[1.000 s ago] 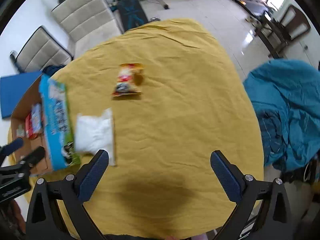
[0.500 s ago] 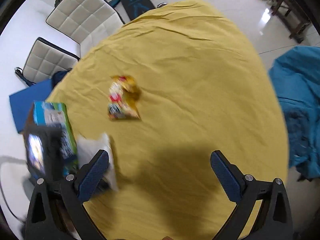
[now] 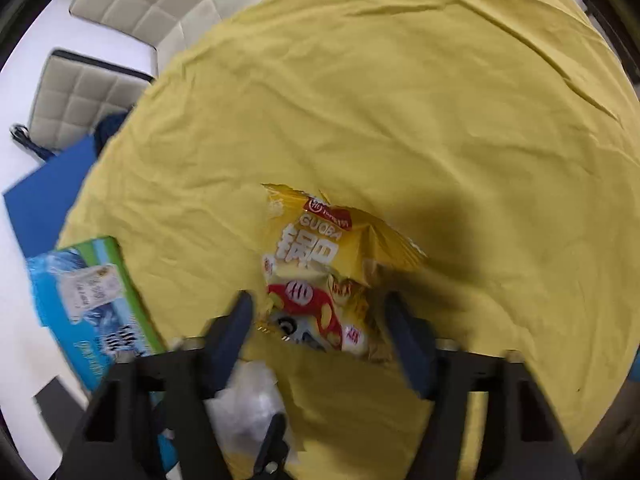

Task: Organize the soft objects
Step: 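Move the left tool to the white tissue pack while the right tool reaches the yellow panda bag, then grasp the white tissue pack with the left tool while the right tool grasps the yellow GUOBA bag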

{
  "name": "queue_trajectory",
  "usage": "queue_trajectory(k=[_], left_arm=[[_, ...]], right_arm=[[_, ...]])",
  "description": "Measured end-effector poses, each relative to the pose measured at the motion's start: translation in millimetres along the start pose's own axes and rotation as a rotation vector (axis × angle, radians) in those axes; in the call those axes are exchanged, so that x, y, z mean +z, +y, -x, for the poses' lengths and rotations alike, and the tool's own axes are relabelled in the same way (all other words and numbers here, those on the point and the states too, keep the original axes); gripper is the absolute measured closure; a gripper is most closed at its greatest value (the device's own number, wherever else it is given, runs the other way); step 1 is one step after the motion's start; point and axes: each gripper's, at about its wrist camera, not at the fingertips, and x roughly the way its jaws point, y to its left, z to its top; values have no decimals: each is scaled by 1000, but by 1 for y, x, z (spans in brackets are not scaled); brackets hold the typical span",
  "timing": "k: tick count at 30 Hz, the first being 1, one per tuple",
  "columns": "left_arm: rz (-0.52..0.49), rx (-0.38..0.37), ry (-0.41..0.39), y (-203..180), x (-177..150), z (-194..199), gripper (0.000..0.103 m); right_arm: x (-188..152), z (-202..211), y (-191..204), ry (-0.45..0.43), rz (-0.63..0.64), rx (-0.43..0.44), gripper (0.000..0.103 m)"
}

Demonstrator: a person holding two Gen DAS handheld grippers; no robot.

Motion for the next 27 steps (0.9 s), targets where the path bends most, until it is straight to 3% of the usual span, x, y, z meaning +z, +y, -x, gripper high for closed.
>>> queue_trajectory(k=[2, 14, 27], left_arm=[[-2, 0, 0, -2, 0, 1, 3], [-17, 1, -3, -2, -3, -2, 3], [-88, 2, -41, -29, -43, -7, 3]], right_arm=[[-1, -6, 2, 3, 20, -22, 56], [-46, 6, -52, 49, 82, -115, 57], [-121, -7, -86, 116, 104, -113, 57]])
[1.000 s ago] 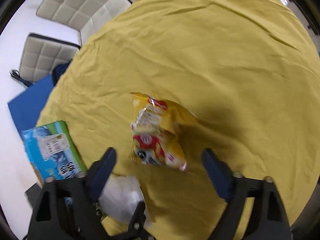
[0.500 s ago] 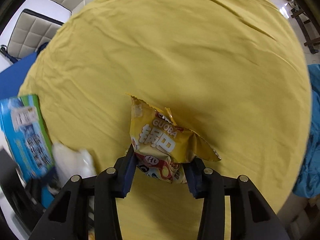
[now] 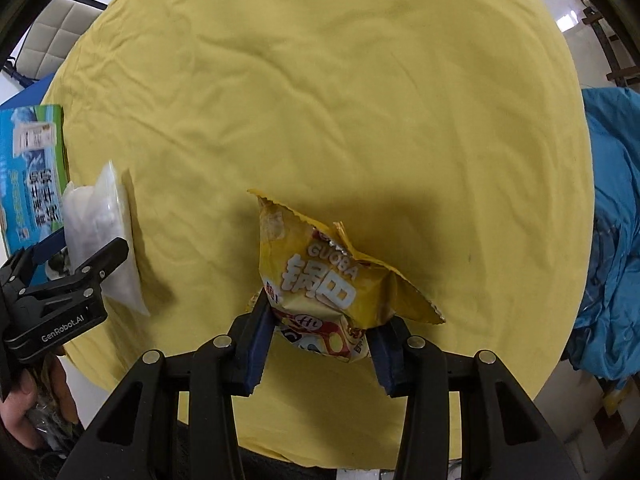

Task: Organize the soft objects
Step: 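Grasp the white tissue pack with the left tool while the right tool grasps the yellow GUOBA bag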

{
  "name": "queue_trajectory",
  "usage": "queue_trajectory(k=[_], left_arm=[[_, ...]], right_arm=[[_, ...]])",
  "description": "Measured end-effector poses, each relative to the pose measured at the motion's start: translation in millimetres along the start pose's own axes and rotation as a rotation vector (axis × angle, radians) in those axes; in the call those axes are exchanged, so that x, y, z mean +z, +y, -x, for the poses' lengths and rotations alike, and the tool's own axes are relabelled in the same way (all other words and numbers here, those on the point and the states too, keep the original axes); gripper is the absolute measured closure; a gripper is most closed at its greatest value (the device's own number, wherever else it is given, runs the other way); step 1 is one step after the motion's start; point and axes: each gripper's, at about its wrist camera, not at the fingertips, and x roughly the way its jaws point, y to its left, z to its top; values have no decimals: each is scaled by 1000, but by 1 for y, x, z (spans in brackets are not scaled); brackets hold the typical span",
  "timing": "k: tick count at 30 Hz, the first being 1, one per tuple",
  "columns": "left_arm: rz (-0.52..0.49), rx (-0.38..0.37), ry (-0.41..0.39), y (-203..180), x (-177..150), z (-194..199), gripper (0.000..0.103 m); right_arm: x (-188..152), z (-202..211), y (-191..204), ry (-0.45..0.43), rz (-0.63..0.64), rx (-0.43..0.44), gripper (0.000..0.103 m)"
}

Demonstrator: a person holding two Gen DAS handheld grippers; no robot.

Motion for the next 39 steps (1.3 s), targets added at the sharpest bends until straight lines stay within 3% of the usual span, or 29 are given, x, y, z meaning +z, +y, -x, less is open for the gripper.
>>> queue_trajectory(k=[5, 8, 12, 19, 21, 24, 32, 39], left_arm=[[14, -13, 14, 0, -5, -4, 0], [69, -52, 36, 10, -1, -8, 0], [72, -48, 37, 8, 1, -15, 0], [51, -62, 10, -12, -19, -12, 2], [45, -109, 13, -14, -34, -7, 2], [30, -93, 30, -18, -44, -11, 1], [257, -225, 133, 11, -46, -31, 0], [260, -238, 190, -4, -44, -65, 2]], right_arm=[[-8, -6, 3, -1, -22, 7, 55], [-15, -1, -6, -31, -57, -3, 32], [-19, 5, -5, -69, -76, 9, 27], [-28, 1, -5, -105, -147, 47, 27], [-29, -8, 1, -96, -132, 38, 34], [-29, -18, 3, -77, -110, 22, 35], [-30, -16, -8, -102, -180, 64, 34], [-31, -19, -14, -104, -223, 89, 33]])
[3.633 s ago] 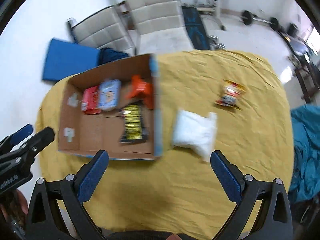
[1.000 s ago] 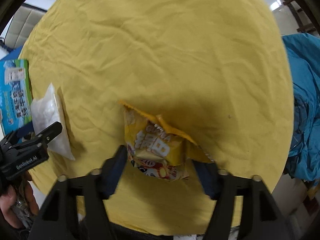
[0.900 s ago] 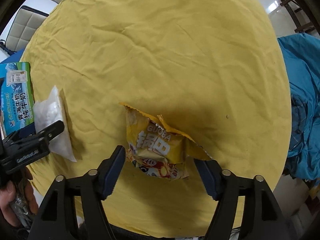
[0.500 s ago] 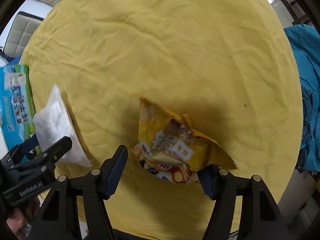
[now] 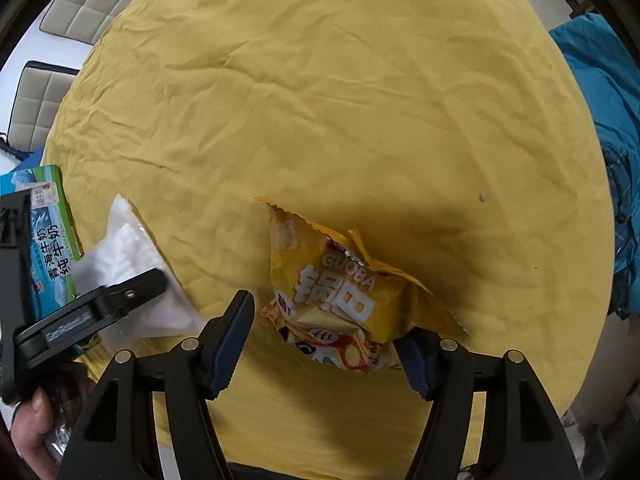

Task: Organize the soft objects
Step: 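Grasp the white tissue pack with the left tool while the right tool grasps the yellow GUOBA bag, then carry the white pack with the left tool while the right tool carries the yellow bag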

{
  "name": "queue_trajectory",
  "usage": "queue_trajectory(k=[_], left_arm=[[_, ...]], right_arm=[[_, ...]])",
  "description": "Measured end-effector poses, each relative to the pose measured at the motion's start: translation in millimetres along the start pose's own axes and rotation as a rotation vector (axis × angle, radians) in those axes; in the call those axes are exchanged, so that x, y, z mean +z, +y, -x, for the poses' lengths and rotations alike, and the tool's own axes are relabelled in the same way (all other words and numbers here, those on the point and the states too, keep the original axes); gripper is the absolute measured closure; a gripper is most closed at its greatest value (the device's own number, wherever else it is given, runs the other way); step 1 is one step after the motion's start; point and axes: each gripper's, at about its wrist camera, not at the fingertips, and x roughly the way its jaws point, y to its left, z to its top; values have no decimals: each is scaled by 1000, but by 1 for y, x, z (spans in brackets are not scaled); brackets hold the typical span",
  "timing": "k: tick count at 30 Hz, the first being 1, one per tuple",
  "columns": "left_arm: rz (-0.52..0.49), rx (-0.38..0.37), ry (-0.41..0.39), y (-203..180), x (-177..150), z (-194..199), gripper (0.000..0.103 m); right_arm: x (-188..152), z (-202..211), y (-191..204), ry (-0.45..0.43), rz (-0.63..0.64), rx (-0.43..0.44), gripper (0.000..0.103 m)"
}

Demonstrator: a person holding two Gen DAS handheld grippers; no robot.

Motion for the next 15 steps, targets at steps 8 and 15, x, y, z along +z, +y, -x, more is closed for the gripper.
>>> queue_trajectory(k=[8, 15], left_arm=[[-138, 39, -94, -17, -49, 10, 30], [-194, 56, -92, -11, -94, -11, 25]], right_arm=[[-13, -2, -3, 16, 57, -24, 56], [-26, 2, -12, -5, 97, -105, 45]])
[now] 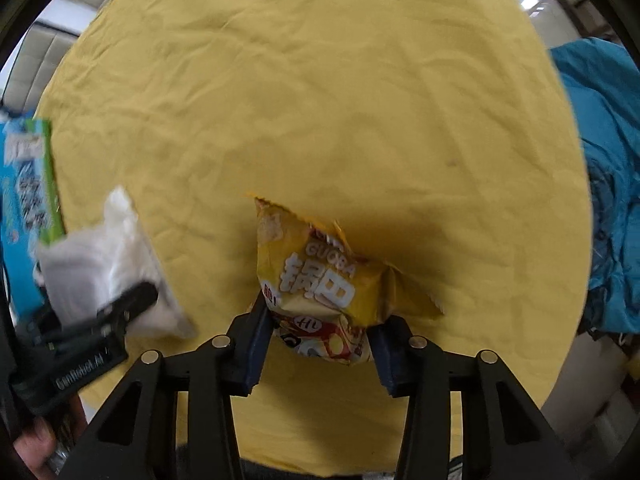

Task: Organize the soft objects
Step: 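Carry the white pack with the left tool while the right tool carries the yellow bag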

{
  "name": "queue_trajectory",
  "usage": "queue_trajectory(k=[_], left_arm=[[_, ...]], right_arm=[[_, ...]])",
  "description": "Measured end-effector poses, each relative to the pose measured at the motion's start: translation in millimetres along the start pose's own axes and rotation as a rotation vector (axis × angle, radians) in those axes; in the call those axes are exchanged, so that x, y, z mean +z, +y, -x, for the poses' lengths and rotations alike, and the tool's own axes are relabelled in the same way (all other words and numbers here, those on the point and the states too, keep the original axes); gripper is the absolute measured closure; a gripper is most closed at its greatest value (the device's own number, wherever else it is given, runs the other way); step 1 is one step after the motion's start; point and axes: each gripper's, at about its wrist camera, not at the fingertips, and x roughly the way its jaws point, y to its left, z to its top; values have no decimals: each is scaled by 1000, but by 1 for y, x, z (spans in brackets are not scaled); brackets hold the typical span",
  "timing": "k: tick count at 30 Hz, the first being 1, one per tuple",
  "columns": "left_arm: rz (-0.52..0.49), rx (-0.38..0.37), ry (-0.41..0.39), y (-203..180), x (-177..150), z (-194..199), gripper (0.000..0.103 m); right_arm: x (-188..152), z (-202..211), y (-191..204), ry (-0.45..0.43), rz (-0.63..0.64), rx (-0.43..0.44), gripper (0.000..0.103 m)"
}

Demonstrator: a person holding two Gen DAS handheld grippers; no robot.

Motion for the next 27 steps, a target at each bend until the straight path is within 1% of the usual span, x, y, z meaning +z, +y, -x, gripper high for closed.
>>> queue_trajectory(k=[1, 2, 3, 6, 8, 10, 11, 12, 13, 14, 16, 17, 19, 21, 23, 25, 27], left_arm=[[10, 0, 7, 0, -3, -3, 25], [25, -6, 11, 4, -4, -9, 24], [32, -10, 11, 5, -3, -12, 24], [53, -22, 10, 13, 3, -20, 24], [56, -21, 2, 17, 7, -21, 25], [55, -20, -11, 20, 14, -20, 26], [58, -22, -20, 14, 8, -18, 27], [57, -23, -21, 13, 7, -14, 29], [55, -24, -27, 12, 3, -12, 30], [47, -17, -30, 10, 21, -6, 30], [21, 21, -41, 0, 28, -2, 29], [23, 22, -41, -6, 29, 1, 27], [55, -45, -9, 0, 33, 1, 27], [142, -156, 34, 19, 38, -5, 24], [207, -218, 55, 30, 41, -10, 21], [240, -236, 65, 32, 44, -11, 20], [267, -223, 73, 34, 50, -8, 20]], right_arm=[[0, 2, -2, -24, -10, -25, 39], [-1, 4, -5, -48, -27, -35, 29], [-2, 7, -8, -60, -43, -25, 27], [-1, 7, -11, -71, -99, 29, 27], [0, 5, -13, -79, -121, 28, 27], [1, 1, -17, -67, -126, 31, 28], [0, -2, -15, -58, -125, 24, 34], [4, -7, -11, -52, -119, 14, 46], [1, -10, -11, -45, -107, -3, 47], [0, -11, -9, -46, -94, -16, 47], [-3, -11, -8, -54, -80, -32, 48], [-3, -11, -9, -50, -81, -33, 48], [-1, -14, -4, -36, -79, -31, 47], [-1, -14, -11, -28, -87, -17, 47], [4, -12, -16, -21, -102, 2, 47], [11, -9, -25, -19, -112, 14, 46], [15, -9, -31, -21, -120, 19, 46]])
